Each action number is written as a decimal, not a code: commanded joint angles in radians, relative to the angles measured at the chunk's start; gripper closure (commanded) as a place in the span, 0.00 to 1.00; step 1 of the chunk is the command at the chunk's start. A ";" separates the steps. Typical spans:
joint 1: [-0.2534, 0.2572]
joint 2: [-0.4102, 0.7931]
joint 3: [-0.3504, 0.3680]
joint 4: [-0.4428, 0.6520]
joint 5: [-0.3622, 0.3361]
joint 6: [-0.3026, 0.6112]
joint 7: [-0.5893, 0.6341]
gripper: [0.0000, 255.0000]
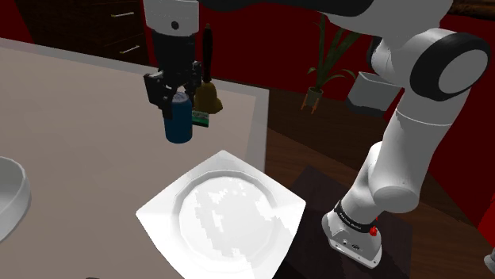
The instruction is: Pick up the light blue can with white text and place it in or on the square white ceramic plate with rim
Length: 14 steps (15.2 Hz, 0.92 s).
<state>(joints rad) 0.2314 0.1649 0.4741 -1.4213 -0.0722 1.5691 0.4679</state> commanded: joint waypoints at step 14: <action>0.061 0.124 0.011 0.377 -0.063 -0.263 0.025 1.00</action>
<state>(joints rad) 0.2874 0.2824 0.4847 -1.0704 -0.1315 1.3251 0.4912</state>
